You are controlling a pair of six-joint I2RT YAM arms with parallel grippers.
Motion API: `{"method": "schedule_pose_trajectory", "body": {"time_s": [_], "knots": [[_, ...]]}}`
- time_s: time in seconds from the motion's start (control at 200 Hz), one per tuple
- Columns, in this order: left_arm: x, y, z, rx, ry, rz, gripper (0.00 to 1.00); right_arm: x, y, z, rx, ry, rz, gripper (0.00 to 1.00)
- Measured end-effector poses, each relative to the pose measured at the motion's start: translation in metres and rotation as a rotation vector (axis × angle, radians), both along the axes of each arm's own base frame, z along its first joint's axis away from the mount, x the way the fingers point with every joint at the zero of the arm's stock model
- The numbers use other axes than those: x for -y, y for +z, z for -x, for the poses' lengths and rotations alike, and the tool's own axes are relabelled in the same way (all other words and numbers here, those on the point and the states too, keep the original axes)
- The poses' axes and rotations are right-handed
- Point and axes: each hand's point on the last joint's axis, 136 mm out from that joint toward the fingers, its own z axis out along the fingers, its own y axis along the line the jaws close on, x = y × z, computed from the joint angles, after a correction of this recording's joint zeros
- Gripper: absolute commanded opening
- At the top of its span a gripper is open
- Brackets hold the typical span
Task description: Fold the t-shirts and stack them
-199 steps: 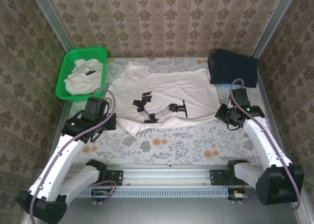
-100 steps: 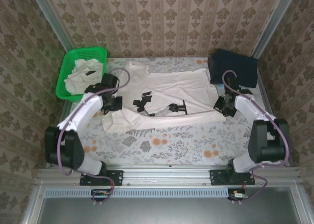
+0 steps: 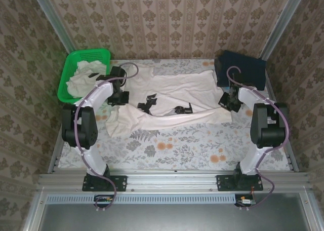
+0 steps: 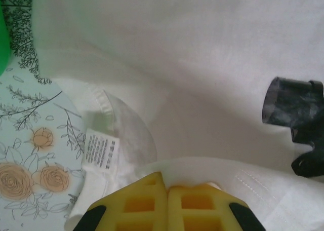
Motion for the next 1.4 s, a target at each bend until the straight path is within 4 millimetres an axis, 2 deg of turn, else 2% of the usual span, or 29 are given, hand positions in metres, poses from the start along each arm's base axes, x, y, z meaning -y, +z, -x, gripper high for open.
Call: {"method": "schedule_pose_trajectory", "body": {"time_s": [0.045,0.11,0.195,0.24,0.295,0.38,0.42,0.465,0.5,0.555,0.635,0.72,0.79,0.85,0.92,0.985,1.05,1.12,1.245,1.4], "knots": [[0.001,0.0,-0.006,-0.001,-0.003,0.004,0.0,0.0,-0.001,0.001,-0.005,0.0,0.001,0.17],[0.005,0.002,-0.017,0.003,-0.012,0.007,0.0,0.001,0.001,0.0,-0.004,0.005,0.005,0.29],[0.01,0.005,-0.035,0.017,-0.025,0.014,0.0,0.003,0.005,-0.002,0.007,0.003,0.017,0.34],[0.013,0.007,-0.043,0.023,-0.031,0.016,0.1,0.004,0.009,-0.002,0.014,0.007,0.025,0.37],[0.015,0.008,-0.05,0.027,-0.041,0.015,0.29,0.004,0.018,-0.001,0.033,0.011,0.035,0.4],[0.013,0.008,-0.05,0.023,-0.04,0.005,0.39,0.0,0.035,0.004,0.079,0.027,0.06,0.44],[0.011,0.009,-0.048,0.023,-0.037,-0.001,0.46,-0.007,0.043,0.009,0.1,0.047,0.066,0.45],[0.009,0.012,-0.043,0.029,-0.038,-0.006,0.6,-0.021,0.049,0.014,0.121,0.083,0.071,0.45],[0.006,0.013,-0.035,0.028,-0.032,-0.008,0.64,-0.034,0.051,0.018,0.129,0.119,0.073,0.45],[0.001,0.018,-0.021,0.032,-0.012,-0.002,0.64,-0.053,0.048,0.023,0.128,0.174,0.07,0.45],[-0.002,0.031,0.001,0.062,0.011,0.032,0.61,-0.077,0.032,0.027,0.09,0.241,0.061,0.43],[0.002,0.041,0.021,0.119,0.027,0.107,0.58,-0.08,0.01,0.029,0.031,0.251,0.064,0.42],[0.012,0.038,0.037,0.138,0.028,0.169,0.55,-0.076,-0.003,0.032,-0.009,0.244,0.067,0.42],[0.024,0.023,0.053,0.119,0.024,0.216,0.53,-0.073,-0.008,0.034,-0.023,0.232,0.067,0.42],[0.032,-0.007,0.074,0.056,0.027,0.249,0.52,-0.068,-0.013,0.038,-0.035,0.211,0.058,0.42],[0.026,-0.037,0.098,-0.028,0.063,0.249,0.49,-0.061,-0.022,0.045,-0.052,0.179,0.035,0.42],[0.015,-0.056,0.115,-0.093,0.111,0.239,0.48,-0.055,-0.024,0.046,-0.053,0.144,-0.002,0.42],[0.005,-0.063,0.121,-0.118,0.153,0.229,0.47,-0.05,-0.023,0.043,-0.036,0.115,-0.031,0.42],[-0.012,-0.064,0.119,-0.11,0.203,0.192,0.43,-0.046,-0.023,0.045,-0.02,0.085,-0.075,0.43],[-0.024,-0.066,0.12,-0.109,0.234,0.163,0.4,-0.044,-0.023,0.049,-0.018,0.077,-0.093,0.45]]}}
